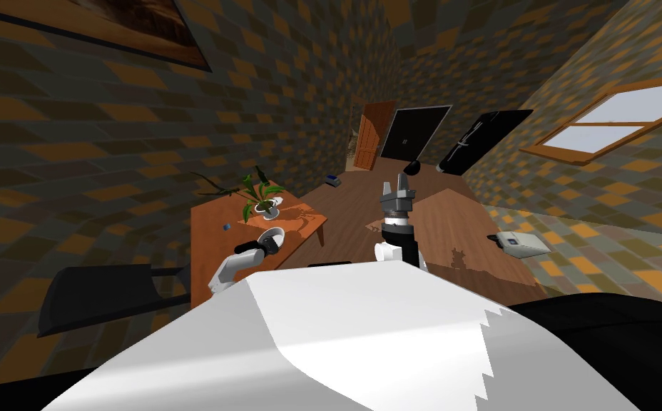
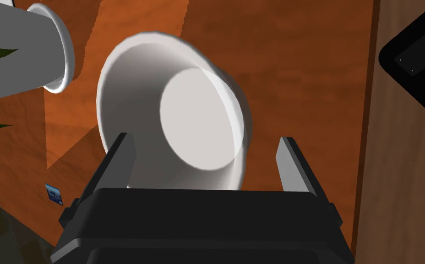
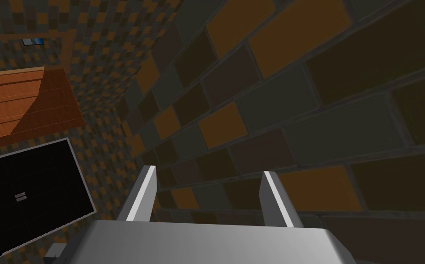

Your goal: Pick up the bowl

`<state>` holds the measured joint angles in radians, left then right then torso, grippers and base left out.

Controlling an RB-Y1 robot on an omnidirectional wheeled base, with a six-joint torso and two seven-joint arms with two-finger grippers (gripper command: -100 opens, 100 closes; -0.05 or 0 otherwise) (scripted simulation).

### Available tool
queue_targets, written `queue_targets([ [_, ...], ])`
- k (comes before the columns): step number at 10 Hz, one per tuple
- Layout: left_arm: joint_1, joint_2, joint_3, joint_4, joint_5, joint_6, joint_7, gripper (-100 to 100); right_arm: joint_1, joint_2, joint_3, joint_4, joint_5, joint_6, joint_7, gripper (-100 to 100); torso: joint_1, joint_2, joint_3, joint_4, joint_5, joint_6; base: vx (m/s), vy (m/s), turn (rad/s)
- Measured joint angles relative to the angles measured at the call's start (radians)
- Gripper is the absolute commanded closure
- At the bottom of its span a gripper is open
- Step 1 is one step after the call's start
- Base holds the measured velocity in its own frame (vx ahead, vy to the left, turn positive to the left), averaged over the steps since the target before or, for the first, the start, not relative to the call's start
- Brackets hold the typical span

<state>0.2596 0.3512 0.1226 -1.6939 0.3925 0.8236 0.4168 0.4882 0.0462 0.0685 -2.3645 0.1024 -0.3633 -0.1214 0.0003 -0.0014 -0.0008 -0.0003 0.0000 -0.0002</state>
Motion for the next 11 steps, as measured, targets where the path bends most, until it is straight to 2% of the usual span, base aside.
queue_targets([
  [2,-0.007,0.008,0.001,0.01,0.002,0.045,0.013,-100,0.0,0.0,0.0,0.0,0.0,0.0,0.0,0,0.0,0.0,0.0,0.0,0.0,0.0,0.019,0.004,-0.014],
  [7,-0.023,0.065,0.009,0.078,0.04,0.154,0.037,-100,0.0,0.0,0.0,0.0,0.0,0.0,0.0,0,0.001,0.0,0.0,0.0,0.0,0.0,0.025,0.013,-0.009],
  [8,-0.023,0.067,0.009,0.082,0.041,0.157,0.037,0,0.0,0.0,0.0,0.0,0.0,0.0,0.0,0,0.0,0.001,0.0,0.0,0.0,0.0,0.0,0.0,0.0],
  [9,-0.023,0.066,0.009,0.081,0.041,0.156,0.037,-100,0.0,0.0,0.0,0.0,0.0,0.0,0.0,0,0.0,0.001,0.001,0.0,0.0,0.0,0.015,0.01,-0.008],
  [11,-0.034,0.055,0.007,0.116,0.035,0.134,0.029,-100,0.0,0.0,0.0,0.0,0.0,0.0,0.0,0,0.0,0.0,0.0,0.0,0.0,0.0,0.022,0.014,-0.009],
])
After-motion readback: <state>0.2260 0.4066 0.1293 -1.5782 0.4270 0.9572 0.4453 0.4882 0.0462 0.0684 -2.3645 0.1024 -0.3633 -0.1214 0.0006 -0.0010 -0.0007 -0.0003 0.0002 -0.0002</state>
